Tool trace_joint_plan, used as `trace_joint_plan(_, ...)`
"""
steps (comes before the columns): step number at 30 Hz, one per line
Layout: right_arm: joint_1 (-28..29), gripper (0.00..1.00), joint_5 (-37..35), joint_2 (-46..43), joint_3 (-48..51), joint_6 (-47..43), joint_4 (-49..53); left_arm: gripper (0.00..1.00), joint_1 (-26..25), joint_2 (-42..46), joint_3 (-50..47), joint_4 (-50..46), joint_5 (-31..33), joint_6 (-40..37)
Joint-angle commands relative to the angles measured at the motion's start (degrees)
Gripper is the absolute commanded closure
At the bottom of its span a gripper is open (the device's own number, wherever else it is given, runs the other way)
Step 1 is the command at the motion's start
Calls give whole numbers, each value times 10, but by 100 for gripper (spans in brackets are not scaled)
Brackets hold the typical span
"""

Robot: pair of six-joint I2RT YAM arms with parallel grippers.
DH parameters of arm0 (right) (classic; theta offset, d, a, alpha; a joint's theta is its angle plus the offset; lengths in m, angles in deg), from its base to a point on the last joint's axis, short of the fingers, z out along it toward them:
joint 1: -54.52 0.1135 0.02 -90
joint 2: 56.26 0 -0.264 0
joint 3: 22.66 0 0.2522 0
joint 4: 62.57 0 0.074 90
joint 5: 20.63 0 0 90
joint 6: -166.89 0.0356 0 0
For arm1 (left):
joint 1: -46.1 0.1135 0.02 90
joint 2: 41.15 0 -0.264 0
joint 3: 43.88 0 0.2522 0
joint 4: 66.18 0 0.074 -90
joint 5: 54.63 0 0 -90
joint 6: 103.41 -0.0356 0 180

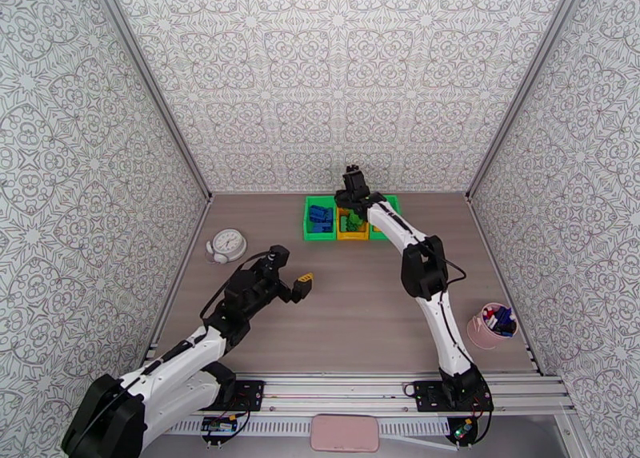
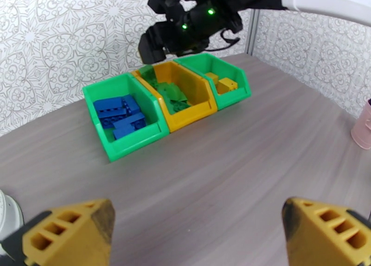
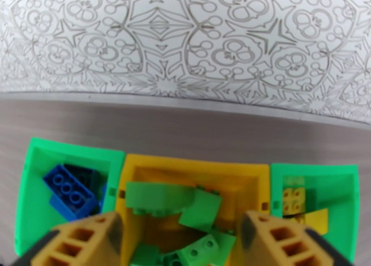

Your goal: Sort the legos into containers by color

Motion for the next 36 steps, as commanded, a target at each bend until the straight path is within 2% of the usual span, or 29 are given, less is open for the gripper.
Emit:
trace_joint_plan(1, 0, 23, -7, -77, 78, 3, -31, 0, 16, 22, -10, -19, 6, -8)
trace_joint_plan(7, 0, 12, 8, -206, 288, 10, -137, 0, 35, 67, -36, -51, 90, -8)
trace_joint_plan(11, -2, 6, -3, -299, 420, -10, -191, 0, 76, 91, -48, -47, 156, 15)
trace_joint_plan(14, -11, 4, -19, -369, 523, -33, -232, 0, 119, 96, -39, -56, 141, -18)
trace_joint_plan(18, -45, 2, -23, -447, 643, -56, -268, 0, 159, 73, -29, -38, 158, -41)
trace_joint_plan(22, -89, 1, -49, -517, 739, -79, -302, 0, 217, -3, -33, 35, 129, -54)
trace_joint_plan(25, -114, 0, -76, -559, 792, -91, -322, 0, 239, -62, -39, 85, 125, -67)
trace_joint_plan(30, -156, 0, -91, -601, 876, -100, -386, 0, 254, -125, -60, 169, 128, -63)
trace_joint_plan(36, -189, 0, -59, -589, 973, -121, -556, 0, 280, -186, -59, 246, 96, -56)
